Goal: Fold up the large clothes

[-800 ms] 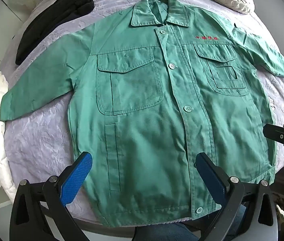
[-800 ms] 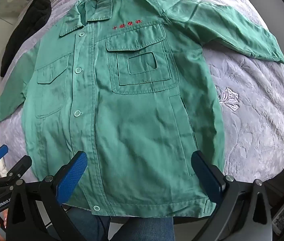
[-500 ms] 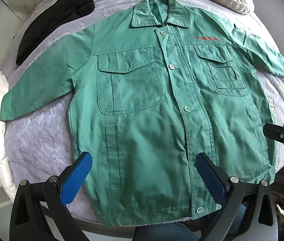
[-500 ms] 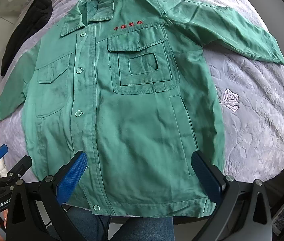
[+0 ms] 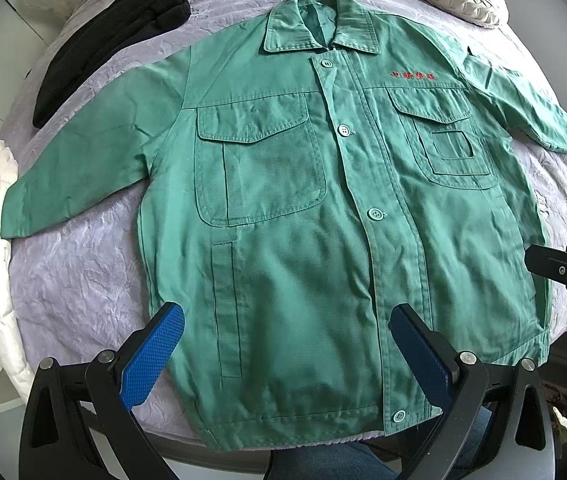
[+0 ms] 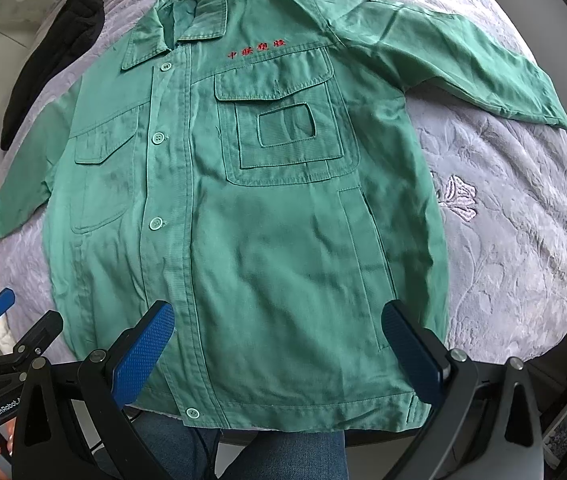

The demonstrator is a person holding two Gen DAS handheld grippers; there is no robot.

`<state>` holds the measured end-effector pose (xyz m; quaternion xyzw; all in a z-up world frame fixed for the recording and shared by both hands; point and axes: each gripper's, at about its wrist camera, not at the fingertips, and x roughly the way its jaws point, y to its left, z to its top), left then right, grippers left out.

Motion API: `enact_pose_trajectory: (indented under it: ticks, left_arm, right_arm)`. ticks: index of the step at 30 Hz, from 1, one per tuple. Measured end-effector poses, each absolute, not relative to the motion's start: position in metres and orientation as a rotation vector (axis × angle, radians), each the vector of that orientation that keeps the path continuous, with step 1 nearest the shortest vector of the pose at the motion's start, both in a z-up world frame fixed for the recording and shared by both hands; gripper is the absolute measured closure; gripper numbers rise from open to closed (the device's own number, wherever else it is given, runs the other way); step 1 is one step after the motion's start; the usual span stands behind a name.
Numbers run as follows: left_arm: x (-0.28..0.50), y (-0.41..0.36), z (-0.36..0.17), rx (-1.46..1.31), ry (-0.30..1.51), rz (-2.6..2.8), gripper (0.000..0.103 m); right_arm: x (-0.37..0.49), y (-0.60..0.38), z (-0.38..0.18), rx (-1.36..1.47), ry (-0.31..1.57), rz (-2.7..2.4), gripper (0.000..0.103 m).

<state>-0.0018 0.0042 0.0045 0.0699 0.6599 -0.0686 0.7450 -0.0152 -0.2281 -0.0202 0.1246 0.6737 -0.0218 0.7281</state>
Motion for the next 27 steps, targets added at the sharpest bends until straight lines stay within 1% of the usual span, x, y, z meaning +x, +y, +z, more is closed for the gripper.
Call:
enact_pose_trajectory:
  ticks: [16, 23, 27]
  left_arm:
    - [-0.008, 0.010, 0.003, 0.156, 1.440, -0.112, 0.000]
    - [-0.011, 0.012, 0.005, 0.203, 1.416, -0.051, 0.000]
    - [-0.011, 0.014, 0.006, 0.186, 1.403, -0.054, 0.000]
  right_arm:
    - [-0.017, -0.228, -0.018, 0.266, 1.481, -0.049, 0.000]
    - [-0.019, -0.225, -0.018, 0.259, 1.482, -0.048, 0.000]
    - [-0.019, -0.224, -0.017, 0.257, 1.478, -0.048, 0.000]
